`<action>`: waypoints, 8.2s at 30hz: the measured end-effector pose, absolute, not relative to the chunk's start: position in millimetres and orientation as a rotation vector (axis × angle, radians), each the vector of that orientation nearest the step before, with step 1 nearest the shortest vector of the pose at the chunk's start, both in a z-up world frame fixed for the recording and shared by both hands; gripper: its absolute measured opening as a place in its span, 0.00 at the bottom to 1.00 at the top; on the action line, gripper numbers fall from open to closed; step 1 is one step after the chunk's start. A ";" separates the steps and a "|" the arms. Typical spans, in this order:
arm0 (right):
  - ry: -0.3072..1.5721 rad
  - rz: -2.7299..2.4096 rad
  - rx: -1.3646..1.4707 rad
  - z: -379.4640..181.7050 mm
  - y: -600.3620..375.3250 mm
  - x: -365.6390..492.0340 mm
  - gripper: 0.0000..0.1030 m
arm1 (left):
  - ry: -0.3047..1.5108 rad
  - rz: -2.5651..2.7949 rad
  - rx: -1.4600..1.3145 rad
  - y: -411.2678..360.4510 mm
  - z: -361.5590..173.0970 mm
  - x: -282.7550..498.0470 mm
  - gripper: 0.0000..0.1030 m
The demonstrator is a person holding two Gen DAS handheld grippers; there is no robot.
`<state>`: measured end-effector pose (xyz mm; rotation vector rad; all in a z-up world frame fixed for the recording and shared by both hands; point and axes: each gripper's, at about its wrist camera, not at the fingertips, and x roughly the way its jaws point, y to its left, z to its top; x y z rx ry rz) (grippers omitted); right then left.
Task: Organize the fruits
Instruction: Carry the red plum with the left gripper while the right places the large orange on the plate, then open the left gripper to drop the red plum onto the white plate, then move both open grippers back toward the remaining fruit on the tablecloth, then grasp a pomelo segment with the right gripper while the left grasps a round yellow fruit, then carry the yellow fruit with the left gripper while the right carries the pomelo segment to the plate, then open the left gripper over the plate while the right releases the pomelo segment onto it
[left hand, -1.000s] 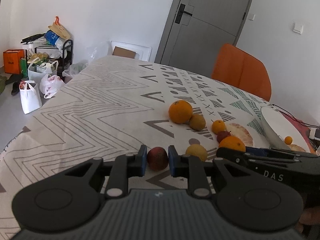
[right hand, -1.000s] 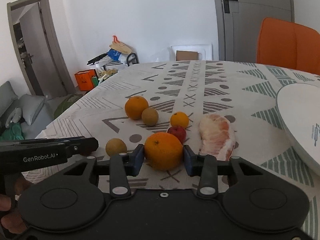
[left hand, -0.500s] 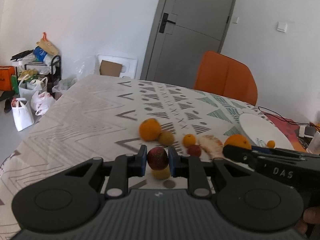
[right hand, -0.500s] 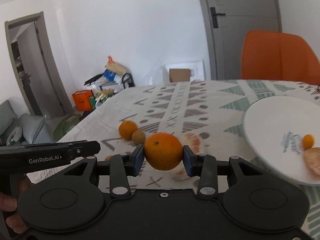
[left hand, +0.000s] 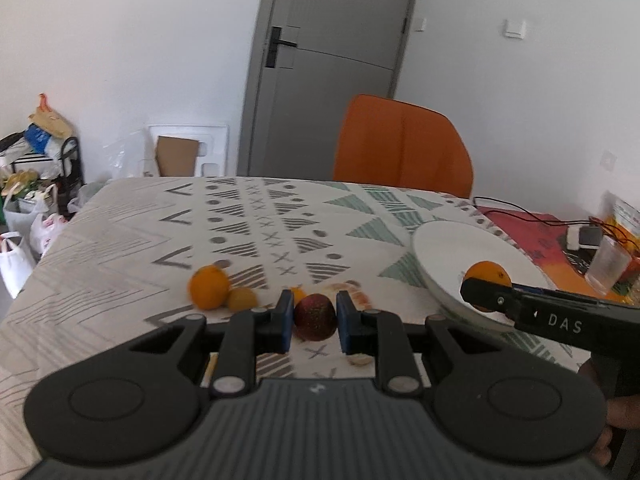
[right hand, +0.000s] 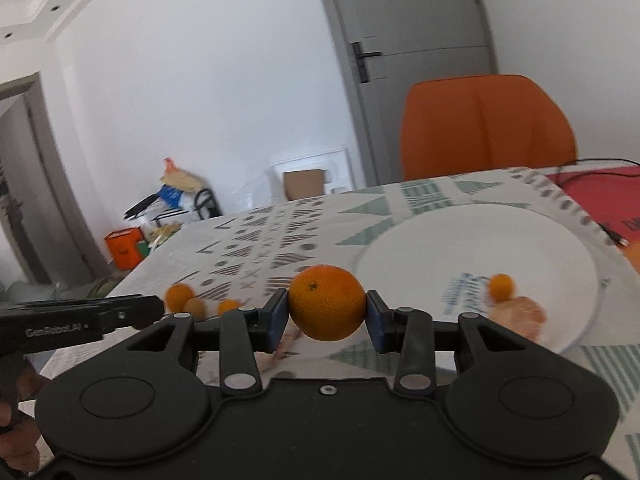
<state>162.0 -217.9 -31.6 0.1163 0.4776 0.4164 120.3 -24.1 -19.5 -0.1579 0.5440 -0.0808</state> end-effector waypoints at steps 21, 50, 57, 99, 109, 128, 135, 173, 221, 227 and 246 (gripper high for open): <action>0.449 0.332 0.190 -43.8 -282.4 164.5 0.44 | 0.559 -0.218 -0.080 -104.6 -23.7 172.3 0.20; 0.433 0.250 0.228 -44.1 -319.9 155.0 0.49 | 0.546 -0.237 -0.030 -140.6 -20.3 199.5 0.53; 0.430 0.267 0.216 -39.9 -308.7 153.6 0.54 | 0.512 -0.152 -0.033 -114.5 -15.1 187.3 0.75; 0.433 0.374 0.103 -32.1 -212.1 144.1 1.00 | 0.443 0.097 -0.238 27.6 -16.8 123.6 0.95; 0.465 0.427 0.052 -37.9 -188.0 151.4 0.91 | 0.478 0.107 -0.244 45.8 -32.1 117.8 0.95; 0.611 0.488 -0.055 -66.2 -134.9 177.0 0.59 | 0.548 0.111 -0.249 48.3 -63.6 116.7 0.89; 0.608 0.454 -0.093 -70.7 -126.6 182.1 0.31 | 0.564 0.103 -0.248 45.8 -67.7 116.3 0.80; 0.547 0.428 0.000 -57.1 -160.1 162.0 0.36 | 0.570 0.007 -0.235 11.5 -57.1 116.9 0.25; 0.380 0.209 0.190 -30.8 -310.3 150.9 0.36 | 0.478 -0.218 -0.068 -119.0 -17.1 171.5 0.25; 0.398 0.183 0.203 -37.2 -323.2 158.4 0.36 | 0.490 -0.237 -0.064 -131.2 -21.6 186.2 0.25; 0.428 0.204 0.156 -36.4 -311.1 197.4 0.37 | 0.523 -0.215 -0.049 -132.8 -31.8 220.9 0.44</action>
